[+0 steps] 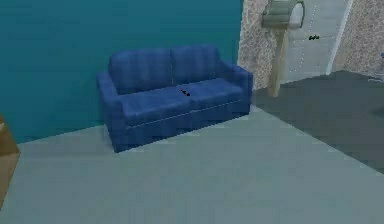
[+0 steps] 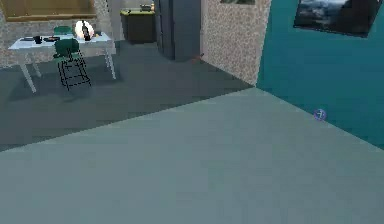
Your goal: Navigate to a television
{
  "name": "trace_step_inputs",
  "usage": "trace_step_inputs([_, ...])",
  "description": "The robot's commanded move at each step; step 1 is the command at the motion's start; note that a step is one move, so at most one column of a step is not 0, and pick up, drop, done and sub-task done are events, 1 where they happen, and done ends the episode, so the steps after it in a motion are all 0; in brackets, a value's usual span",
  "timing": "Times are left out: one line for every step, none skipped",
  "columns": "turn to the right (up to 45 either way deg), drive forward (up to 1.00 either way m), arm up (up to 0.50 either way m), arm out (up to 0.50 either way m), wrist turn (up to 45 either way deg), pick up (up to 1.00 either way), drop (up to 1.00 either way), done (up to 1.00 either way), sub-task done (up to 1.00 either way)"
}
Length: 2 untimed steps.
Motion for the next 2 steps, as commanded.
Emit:
trace_step_inputs([-42.0,0.00,0.00,0.00,0.0,0.00,0.00,0.00,0.00])
trace_step_inputs([0.0,1.00,0.00,0.00,0.0,0.00,0.00,0.00,0.00])
